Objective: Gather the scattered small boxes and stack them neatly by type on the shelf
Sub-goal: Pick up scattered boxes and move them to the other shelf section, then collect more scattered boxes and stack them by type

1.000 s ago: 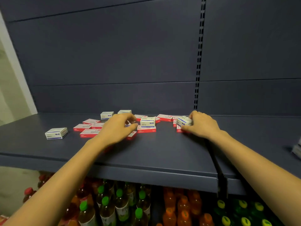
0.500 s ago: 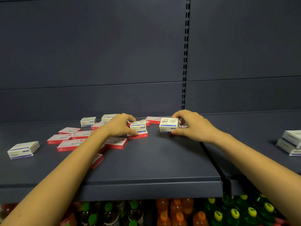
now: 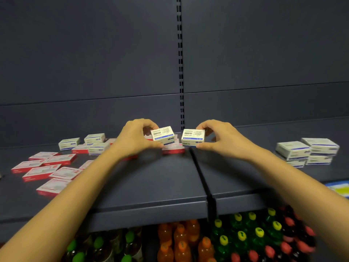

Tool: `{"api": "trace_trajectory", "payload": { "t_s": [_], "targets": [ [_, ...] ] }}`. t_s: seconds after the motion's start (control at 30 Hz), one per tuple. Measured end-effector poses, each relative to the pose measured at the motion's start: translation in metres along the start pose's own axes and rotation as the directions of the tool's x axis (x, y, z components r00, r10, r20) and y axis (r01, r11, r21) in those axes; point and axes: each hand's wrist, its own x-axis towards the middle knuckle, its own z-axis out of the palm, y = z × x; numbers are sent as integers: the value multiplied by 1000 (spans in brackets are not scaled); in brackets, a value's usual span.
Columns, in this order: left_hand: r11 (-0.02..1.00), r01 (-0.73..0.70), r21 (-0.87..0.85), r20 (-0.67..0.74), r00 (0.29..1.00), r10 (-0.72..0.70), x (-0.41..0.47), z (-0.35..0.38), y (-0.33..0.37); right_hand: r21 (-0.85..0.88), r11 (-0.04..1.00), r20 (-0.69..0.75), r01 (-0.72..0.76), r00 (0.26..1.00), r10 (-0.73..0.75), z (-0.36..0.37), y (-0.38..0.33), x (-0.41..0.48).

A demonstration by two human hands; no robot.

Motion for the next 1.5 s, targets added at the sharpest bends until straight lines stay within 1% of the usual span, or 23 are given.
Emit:
{"api": "trace_trajectory", "payload": {
  "t_s": [0.33,0.43,0.57,0.7,0.87,0.97,1.17,1.27,1.37,1.43,1.5],
  "targets": [
    [994,-34,-103,40,998,38,14,81,130,-20,1000,-1,19,1000,-19,-114,80,-54],
    [991,-54,-120,38,998,59,21,104,165,14,1000,-24,21,999,-21,-144,111,-70],
    [988,-70,-135,52,996,77,29,127,208,42,999,-28,-3,1000,4,-173,150,-87],
    [986,-88,-144,67,993,99,39,148,241,74,997,-23,-14,1000,16,-187,181,-100],
    [991,-38,-126,135,989,55,43,168,251,79,997,6,-14,1000,14,-189,203,-107],
    [989,-4,-150,132,991,24,42,170,249,92,996,21,-9,1000,7,-189,209,-107],
    [990,22,-142,107,994,-7,40,172,250,119,993,48,-10,999,5,-184,218,-107],
    [986,54,-155,65,997,-45,37,167,250,77,997,78,-7,997,1,-183,220,-106],
    [977,74,-198,2,997,-76,31,157,245,37,999,31,11,999,-13,-186,214,-103],
    [985,86,-150,-44,995,-94,27,148,238,34,998,-22,56,998,-55,-188,203,-99],
    [993,106,-56,-94,989,-111,21,137,228,11,992,-55,126,991,-125,-187,189,-94]
  ]
}}
